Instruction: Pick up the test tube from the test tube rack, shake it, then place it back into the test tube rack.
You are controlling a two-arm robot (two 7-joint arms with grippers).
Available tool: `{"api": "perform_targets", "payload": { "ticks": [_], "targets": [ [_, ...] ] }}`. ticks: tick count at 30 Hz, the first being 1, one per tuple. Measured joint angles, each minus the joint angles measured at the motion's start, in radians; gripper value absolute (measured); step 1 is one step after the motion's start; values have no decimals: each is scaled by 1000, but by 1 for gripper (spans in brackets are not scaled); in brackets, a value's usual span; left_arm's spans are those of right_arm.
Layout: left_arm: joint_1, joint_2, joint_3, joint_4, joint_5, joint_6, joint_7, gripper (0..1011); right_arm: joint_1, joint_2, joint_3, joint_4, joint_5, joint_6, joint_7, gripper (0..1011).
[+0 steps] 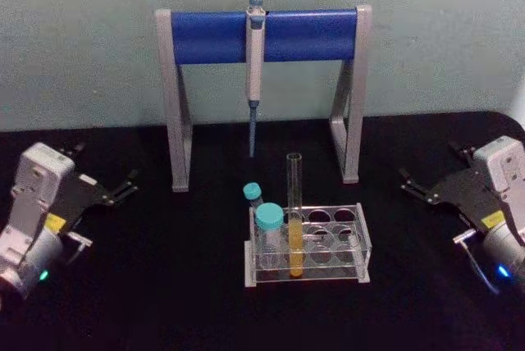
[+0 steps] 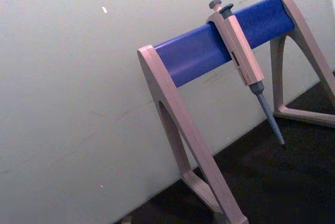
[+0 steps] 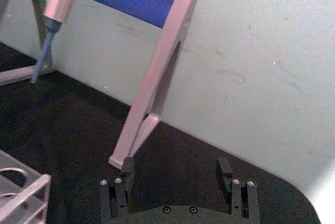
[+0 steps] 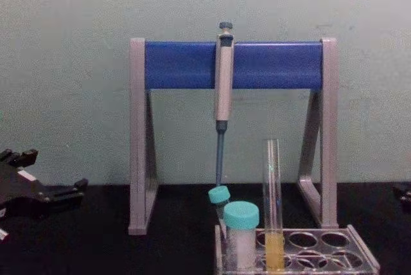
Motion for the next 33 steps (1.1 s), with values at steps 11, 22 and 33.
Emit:
{"api": "perform_targets", "payload": {
  "ticks": [11, 22, 33],
  "targets": [
    [0, 0, 0, 0, 0, 0, 0, 1001, -109, 20, 43, -154, 74, 33, 67, 1000],
    [0, 0, 0, 0, 0, 0, 0, 1001, -163, 16, 59, -248, 202, 64, 223, 1000],
    [0, 0, 0, 0, 0, 0, 0, 1001, -142, -10, 55, -249, 316, 118, 409, 1000]
  ]
}}
